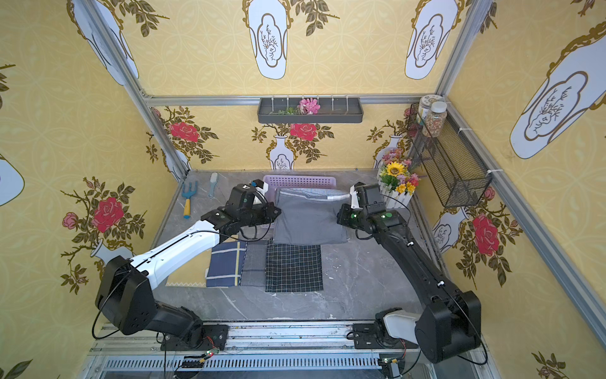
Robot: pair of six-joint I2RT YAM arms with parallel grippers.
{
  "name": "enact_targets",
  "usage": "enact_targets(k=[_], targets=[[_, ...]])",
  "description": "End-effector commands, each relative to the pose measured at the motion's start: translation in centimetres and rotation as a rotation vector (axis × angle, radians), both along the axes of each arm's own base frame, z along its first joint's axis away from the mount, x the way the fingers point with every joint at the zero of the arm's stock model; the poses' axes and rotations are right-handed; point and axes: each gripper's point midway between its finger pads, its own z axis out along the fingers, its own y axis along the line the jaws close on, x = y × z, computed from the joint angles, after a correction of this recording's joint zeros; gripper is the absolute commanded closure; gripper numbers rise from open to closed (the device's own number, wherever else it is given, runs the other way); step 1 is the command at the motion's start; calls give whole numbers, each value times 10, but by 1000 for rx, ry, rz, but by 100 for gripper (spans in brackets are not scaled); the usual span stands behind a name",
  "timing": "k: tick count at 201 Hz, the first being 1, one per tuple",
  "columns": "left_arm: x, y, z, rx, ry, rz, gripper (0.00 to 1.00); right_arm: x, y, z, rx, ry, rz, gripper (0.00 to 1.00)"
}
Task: Put the folded pillowcase in the basket
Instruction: Place the pillowcase in the basket.
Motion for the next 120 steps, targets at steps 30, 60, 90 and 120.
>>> enact_targets(k=[30, 60, 90, 120], targets=[[43, 35, 9, 24, -65, 26, 100, 57, 17, 13, 21, -89, -50, 100], [66, 45, 6, 40, -76, 33, 100, 80, 28, 6, 29, -88, -60, 100], [93, 56, 4, 52, -92, 51, 100, 102, 32, 1, 19, -94, -79, 100], [115, 58, 3, 44, -100, 50, 100, 117, 34, -6, 6, -87, -85, 100]])
